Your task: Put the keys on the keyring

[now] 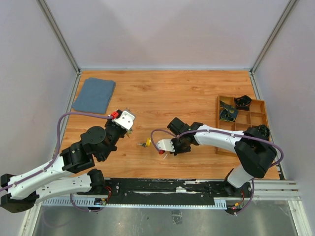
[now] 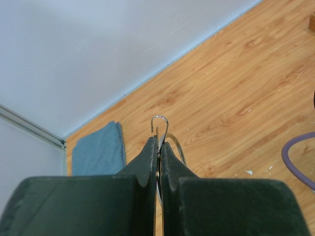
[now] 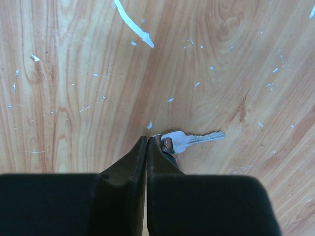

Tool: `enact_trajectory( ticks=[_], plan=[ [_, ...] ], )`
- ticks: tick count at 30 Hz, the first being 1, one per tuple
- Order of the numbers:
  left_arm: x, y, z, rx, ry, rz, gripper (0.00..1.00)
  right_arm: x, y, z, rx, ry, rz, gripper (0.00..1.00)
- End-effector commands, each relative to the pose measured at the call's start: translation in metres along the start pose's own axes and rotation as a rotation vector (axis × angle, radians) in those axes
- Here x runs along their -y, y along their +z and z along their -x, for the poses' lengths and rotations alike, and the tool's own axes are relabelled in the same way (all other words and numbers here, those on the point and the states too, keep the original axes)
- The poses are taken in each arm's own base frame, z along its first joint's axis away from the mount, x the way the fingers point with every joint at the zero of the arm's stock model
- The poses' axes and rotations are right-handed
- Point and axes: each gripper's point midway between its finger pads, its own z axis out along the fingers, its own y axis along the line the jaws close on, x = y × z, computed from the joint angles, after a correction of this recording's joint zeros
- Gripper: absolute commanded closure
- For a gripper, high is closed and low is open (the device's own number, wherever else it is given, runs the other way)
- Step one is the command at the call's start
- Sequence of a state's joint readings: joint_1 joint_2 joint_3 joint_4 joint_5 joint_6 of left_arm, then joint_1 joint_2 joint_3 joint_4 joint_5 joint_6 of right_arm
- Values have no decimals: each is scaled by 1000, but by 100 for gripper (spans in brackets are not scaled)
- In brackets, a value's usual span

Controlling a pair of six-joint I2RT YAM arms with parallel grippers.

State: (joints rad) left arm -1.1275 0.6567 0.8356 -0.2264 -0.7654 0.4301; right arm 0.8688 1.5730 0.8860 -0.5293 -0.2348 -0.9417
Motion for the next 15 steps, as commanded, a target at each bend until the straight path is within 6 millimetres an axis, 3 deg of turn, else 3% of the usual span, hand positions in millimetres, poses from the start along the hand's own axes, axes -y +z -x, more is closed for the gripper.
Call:
enact_trajectory(
  ticks=[1, 15],
  plan=[
    [-9, 0, 13, 37, -33, 28, 100, 0, -15, 8, 24, 114, -36, 99],
    [0, 3, 13, 37, -46, -3, 99, 14, -75, 53, 349, 383, -207, 99]
  ],
)
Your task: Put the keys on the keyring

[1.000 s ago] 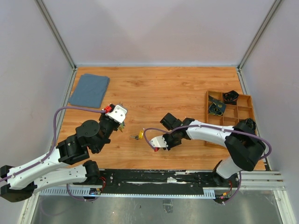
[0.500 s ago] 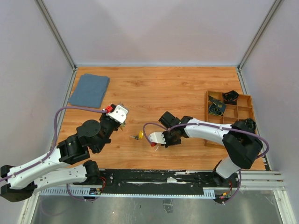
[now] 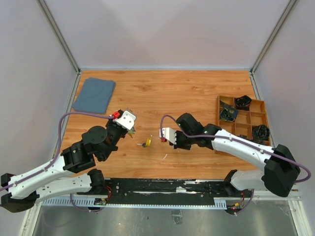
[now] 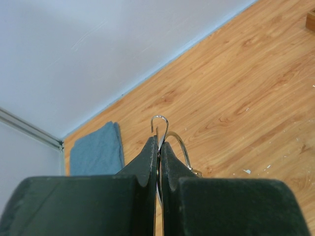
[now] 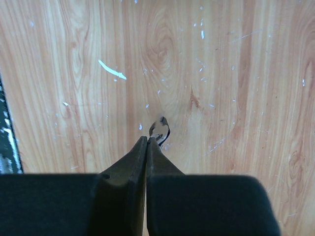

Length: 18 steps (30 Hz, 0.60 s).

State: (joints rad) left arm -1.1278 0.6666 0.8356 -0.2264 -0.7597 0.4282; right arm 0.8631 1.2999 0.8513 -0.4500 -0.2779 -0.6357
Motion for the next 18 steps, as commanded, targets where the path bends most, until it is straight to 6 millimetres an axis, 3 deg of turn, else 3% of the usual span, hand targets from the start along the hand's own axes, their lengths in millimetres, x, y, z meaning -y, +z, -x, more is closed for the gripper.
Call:
enact_trajectory(
  ticks=[1, 12, 18],
  plan=[
    [-3, 1, 14, 42, -53, 2, 100, -2, -17, 22, 126, 180, 4, 99],
    [14, 4, 18, 51, -68, -72, 99, -8, -83, 86, 404, 352, 76, 99],
    [27, 5, 24, 75, -79, -146, 99, -2, -129, 123, 564, 404, 136, 99]
  ],
)
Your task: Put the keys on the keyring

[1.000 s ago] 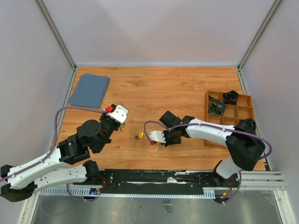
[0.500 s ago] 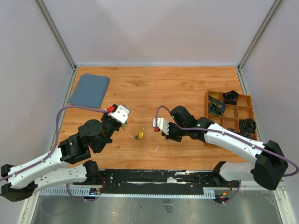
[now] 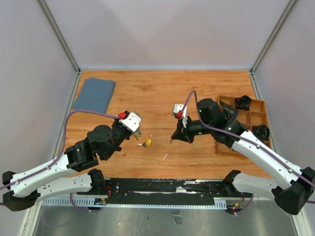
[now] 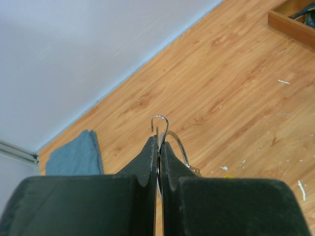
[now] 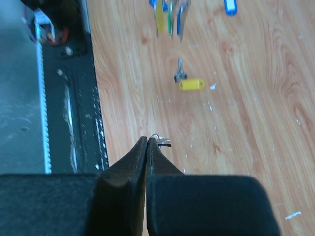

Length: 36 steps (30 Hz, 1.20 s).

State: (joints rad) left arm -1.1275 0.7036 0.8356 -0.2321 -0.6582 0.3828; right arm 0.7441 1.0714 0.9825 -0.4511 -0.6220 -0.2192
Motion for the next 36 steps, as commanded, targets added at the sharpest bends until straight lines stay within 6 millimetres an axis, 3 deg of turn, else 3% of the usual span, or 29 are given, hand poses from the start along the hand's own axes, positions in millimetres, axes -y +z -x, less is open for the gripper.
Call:
enact_trajectory(
  ticks=[1, 8, 20, 27, 36],
  plan=[
    [3, -2, 26, 79, -59, -54, 99, -17, -23, 44, 124, 86, 86, 99],
    [24, -2, 44, 135, -33, -189, 99, -16, -46, 88, 220, 117, 100, 100],
    [54, 2, 70, 210, 40, -352, 99, -18, -73, 142, 317, 152, 67, 99],
    [59, 12, 76, 202, 65, -355, 99, -21, -76, 153, 328, 275, 83, 99],
    [58, 15, 85, 216, 89, -318, 99, -21, -72, 156, 335, 300, 104, 99]
  ],
)
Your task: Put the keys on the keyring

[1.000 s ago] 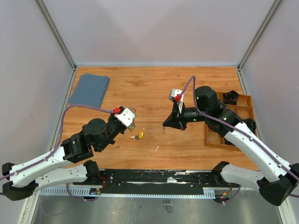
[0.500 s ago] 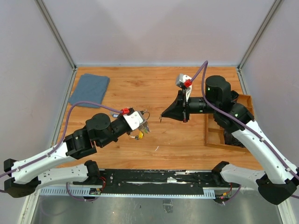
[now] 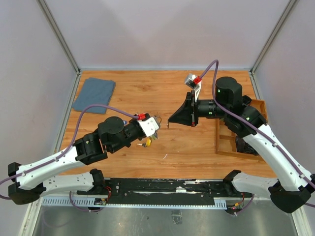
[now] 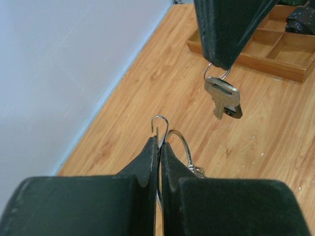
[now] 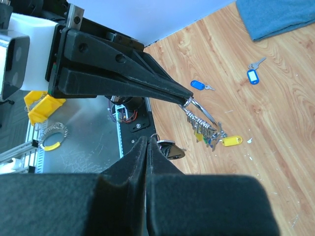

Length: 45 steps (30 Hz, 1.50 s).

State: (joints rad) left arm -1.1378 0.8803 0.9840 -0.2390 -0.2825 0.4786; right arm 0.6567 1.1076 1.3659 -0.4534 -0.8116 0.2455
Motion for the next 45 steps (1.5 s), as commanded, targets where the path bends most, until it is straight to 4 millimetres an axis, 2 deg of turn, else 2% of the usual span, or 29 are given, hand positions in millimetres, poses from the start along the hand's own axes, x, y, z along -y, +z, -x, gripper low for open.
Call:
enact_trajectory(
  ticks=[1, 5, 11, 16, 23, 30, 40, 45],
  plan=[
    [-16, -3, 34, 96, -1, 56, 99, -2, 1, 15, 46, 40, 13, 99],
    [-11, -1, 35, 101, 9, 60, 100, -3, 10, 21, 62, 92, 30, 99],
    [-11, 0, 37, 107, 39, 92, 99, 8, 18, 20, 44, 182, -22, 99],
    [-20, -4, 34, 103, 80, 181, 99, 7, 17, 21, 40, 200, -30, 99],
    [-18, -3, 31, 98, 108, 192, 99, 3, 18, 33, 71, 216, -27, 99],
    [-17, -3, 31, 95, 118, 192, 99, 7, 17, 37, 69, 287, -73, 100],
    [-19, -1, 28, 73, 165, 246, 100, 16, 21, 38, 70, 352, -123, 99],
    [-22, -5, 20, 36, 236, 339, 99, 30, 9, 37, 80, 269, -237, 99]
  ],
)
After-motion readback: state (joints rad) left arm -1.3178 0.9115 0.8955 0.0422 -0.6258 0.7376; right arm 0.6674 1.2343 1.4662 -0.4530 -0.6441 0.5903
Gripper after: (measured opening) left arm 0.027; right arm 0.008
